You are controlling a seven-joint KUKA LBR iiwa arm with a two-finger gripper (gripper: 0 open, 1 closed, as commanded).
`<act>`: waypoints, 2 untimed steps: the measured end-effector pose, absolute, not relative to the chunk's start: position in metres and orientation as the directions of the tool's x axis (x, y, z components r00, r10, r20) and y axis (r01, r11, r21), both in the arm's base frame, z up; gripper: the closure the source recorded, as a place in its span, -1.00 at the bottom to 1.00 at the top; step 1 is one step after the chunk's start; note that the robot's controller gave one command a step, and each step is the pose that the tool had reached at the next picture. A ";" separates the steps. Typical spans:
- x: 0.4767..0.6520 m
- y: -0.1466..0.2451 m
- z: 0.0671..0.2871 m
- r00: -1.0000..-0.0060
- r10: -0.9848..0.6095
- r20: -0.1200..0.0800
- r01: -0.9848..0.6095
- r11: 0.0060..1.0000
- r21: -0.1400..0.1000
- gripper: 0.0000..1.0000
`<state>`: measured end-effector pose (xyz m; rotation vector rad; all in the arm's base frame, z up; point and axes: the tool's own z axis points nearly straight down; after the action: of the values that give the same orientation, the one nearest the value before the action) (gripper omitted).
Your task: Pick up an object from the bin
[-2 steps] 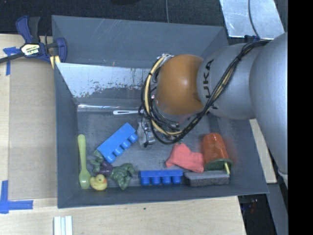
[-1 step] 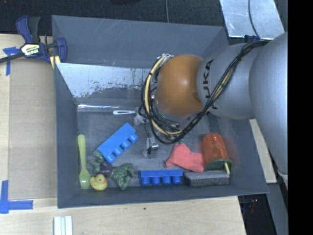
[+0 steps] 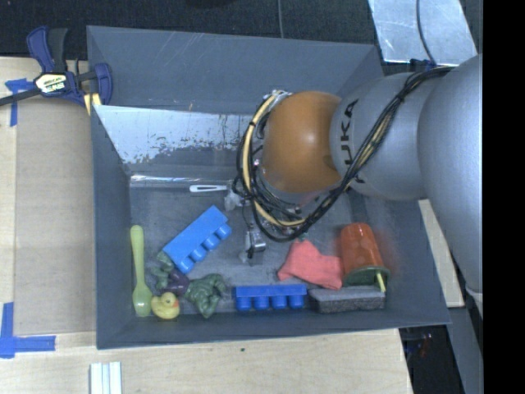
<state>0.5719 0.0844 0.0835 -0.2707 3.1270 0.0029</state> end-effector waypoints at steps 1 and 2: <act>0.575 0.135 0.074 -0.995 -0.098 -0.007 -0.098 0.995 0.002 -1.00; 0.593 0.143 0.072 -0.999 0.031 -0.014 0.031 1.000 0.002 1.00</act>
Offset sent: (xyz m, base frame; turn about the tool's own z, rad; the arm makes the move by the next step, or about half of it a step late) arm 0.0191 0.0588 -0.0135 0.2046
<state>0.5930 0.1432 0.0718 0.0482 3.1269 0.0033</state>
